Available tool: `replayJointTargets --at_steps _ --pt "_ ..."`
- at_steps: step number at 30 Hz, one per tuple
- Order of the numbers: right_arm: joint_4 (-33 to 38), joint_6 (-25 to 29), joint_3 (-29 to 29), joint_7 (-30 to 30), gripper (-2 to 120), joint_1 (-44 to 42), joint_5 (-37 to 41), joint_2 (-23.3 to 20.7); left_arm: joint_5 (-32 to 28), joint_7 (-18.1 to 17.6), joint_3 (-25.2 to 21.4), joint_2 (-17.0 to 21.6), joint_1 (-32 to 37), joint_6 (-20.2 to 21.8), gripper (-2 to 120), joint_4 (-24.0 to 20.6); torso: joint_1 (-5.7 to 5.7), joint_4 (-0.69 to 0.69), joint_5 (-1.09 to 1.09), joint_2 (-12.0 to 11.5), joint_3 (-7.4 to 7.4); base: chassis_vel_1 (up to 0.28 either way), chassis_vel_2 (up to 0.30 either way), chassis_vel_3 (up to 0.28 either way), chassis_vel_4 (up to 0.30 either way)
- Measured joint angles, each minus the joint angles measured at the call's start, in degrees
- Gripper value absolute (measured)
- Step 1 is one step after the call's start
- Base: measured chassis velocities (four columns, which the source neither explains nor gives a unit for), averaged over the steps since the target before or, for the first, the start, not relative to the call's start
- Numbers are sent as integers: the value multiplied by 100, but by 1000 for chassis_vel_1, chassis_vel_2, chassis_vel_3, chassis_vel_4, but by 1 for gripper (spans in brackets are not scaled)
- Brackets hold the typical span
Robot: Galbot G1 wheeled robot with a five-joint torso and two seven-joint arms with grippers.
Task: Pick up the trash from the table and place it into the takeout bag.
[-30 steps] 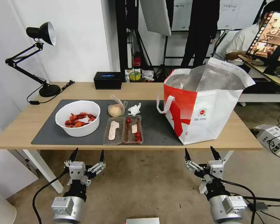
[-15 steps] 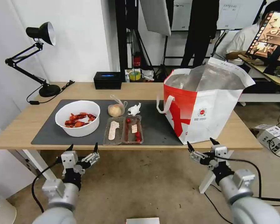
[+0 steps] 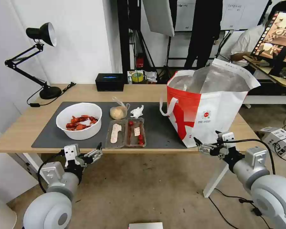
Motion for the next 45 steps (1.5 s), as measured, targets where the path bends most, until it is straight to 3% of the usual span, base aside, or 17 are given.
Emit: replayJointTargets --at_steps 29,32,35,36,39,45 --pt "-22 38 -131 22 100 16 -56 108 -122 38 88 -111 26 -43 100 24 -1 0 0 0 0 0 0 0 0" --pt "-37 39 -174 24 100 42 -69 144 -502 -17 189 -127 -22 -158 100 -7 -1 0 0 0 0 0 0 0 0" --pt "-45 41 -271 58 100 51 -146 208 -1369 -361 302 -202 -158 -365 100 -78 -1 0 0 0 0 0 0 0 0" --pt "-45 41 -271 58 100 51 -146 208 -1369 -361 302 -202 -158 -365 100 -78 -1 0 0 0 0 0 0 0 0" --pt "-40 42 -307 68 100 27 -193 250 -2381 -781 364 -294 -273 -672 100 -127 -1 0 0 0 0 0 0 0 0" --pt "-33 47 -305 71 100 7 -204 241 -3382 -1345 556 -431 -437 -1240 100 -145 -1 0 0 0 0 0 0 0 0"
